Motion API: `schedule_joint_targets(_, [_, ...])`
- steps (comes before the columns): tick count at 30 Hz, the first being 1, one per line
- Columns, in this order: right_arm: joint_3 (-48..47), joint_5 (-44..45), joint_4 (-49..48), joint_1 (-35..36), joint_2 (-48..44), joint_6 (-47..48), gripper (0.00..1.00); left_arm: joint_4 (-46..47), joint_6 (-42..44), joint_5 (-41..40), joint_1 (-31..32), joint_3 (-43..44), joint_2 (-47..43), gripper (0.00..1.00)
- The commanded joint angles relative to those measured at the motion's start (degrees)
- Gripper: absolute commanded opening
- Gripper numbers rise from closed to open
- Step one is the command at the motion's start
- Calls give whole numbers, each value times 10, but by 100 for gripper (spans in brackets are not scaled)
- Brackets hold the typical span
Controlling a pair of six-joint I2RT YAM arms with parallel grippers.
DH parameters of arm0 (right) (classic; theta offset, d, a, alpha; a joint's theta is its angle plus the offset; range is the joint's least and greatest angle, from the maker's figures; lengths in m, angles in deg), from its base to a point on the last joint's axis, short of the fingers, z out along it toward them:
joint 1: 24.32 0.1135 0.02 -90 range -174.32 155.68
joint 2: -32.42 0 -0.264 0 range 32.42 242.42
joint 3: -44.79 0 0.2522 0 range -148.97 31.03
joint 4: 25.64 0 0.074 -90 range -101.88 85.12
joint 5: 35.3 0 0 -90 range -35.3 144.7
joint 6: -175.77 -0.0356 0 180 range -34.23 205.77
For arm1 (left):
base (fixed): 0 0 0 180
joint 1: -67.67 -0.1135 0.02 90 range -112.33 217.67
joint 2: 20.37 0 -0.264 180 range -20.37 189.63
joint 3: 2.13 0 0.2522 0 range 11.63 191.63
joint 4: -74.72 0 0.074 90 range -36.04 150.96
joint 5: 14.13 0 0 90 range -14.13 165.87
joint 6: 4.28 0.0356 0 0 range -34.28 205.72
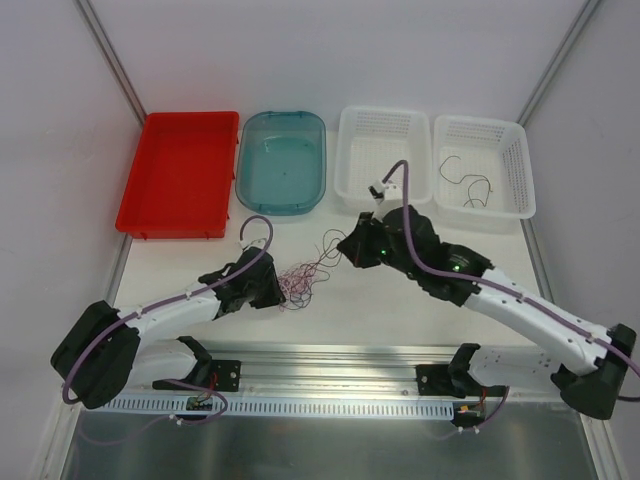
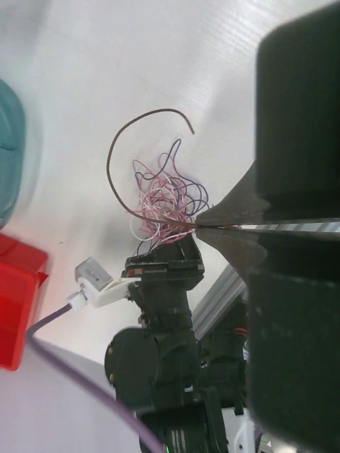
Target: Untangle the cables
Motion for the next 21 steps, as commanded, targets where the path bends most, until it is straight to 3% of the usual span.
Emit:
schedule_joint_targets(1, [-61,-40,96,-31,-71,90,1,-49,3,-40,-4,22,10,17])
schedule_joint_targets(6, [-140,-74,221,-88,-133,161,1,-68,8,-35,-37,24,12,10])
schedule_joint_targets(10, [-181,-15,290,-121,-183,206,1,-84,14,-33,-69,22,1,0])
schedule_joint_targets(14, [-175,15,341,-147,-197,232,1,-97,28,-32,-103,20,-23,0])
schedule_joint_targets(21, [-61,23,325,-178,-201,222,1,-141,51,-50,-163,19,-79,0])
